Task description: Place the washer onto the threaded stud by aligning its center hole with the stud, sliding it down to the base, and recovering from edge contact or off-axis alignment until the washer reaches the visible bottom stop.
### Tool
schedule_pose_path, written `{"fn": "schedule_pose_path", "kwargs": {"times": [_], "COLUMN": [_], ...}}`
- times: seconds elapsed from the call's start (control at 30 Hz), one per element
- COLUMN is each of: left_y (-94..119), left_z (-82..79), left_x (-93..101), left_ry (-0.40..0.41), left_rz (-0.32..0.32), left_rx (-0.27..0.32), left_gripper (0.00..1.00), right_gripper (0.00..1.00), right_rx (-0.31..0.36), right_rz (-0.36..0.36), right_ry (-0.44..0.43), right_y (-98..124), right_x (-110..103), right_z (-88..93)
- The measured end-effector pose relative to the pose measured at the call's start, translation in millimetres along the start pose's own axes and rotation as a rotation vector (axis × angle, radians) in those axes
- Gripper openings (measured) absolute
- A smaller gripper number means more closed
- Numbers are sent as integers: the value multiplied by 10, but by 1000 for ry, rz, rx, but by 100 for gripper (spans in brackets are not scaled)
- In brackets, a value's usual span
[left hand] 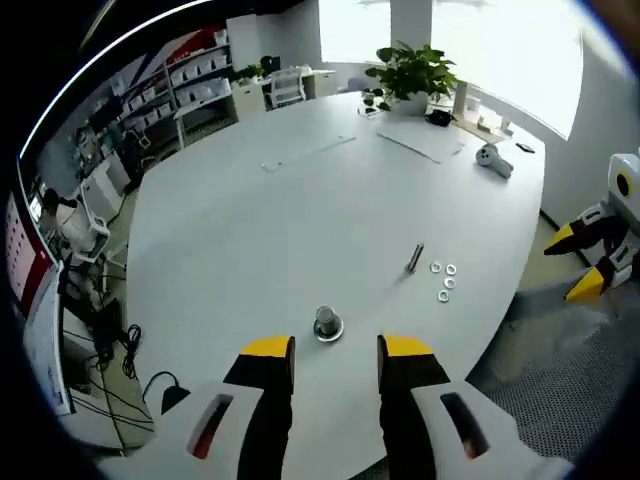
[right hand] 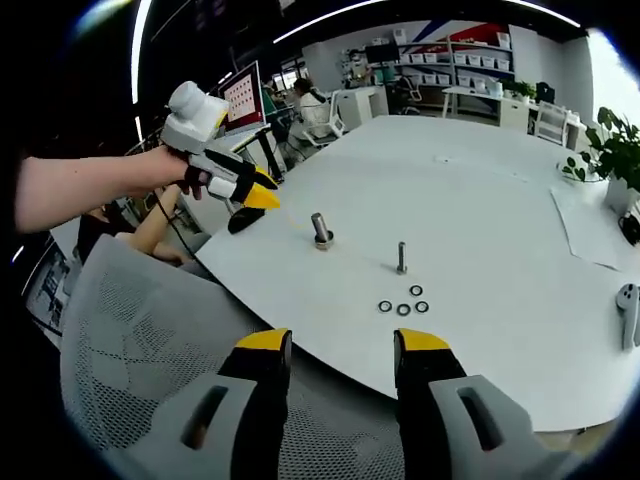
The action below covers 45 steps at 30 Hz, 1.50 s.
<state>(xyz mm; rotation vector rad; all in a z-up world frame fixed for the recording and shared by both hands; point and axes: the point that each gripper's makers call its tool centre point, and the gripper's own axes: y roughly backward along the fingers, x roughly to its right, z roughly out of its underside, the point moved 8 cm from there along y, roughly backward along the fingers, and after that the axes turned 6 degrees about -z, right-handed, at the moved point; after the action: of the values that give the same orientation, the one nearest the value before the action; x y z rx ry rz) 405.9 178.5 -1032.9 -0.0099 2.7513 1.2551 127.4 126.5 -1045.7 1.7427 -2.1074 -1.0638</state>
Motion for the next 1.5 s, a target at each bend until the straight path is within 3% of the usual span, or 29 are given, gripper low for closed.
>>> {"fn": "schedule_pose_path", "kwargs": {"times": [0.2,0.43,0.77,1.03,1.17,1.5], "left_y": [134,274,558,725,817,958], "left_z": [-29,62,257,352,404,516], "left_x": [102,157,191,219,181,216], "left_ry": [55,103,146,141,102,128], "left_rz": [-10,1,33,49,40,49], "left_rx": [84,125,156,185,193,224], "left_gripper": [32,34,36,38,38,38], "right_gripper": [43,43,43,43,43,44], "right_rx": [-3,-4,0,-9,-6,-17], "right_rz": [7,27,68,99,115,142], "right_ry": [1,-2,-10,-16,-25,-35], "right_y": [21,34,65,69,85,69], "right_x": [3,23,62,105,125,187], "right_z": [-12,-10,-5,11,6,50]}}
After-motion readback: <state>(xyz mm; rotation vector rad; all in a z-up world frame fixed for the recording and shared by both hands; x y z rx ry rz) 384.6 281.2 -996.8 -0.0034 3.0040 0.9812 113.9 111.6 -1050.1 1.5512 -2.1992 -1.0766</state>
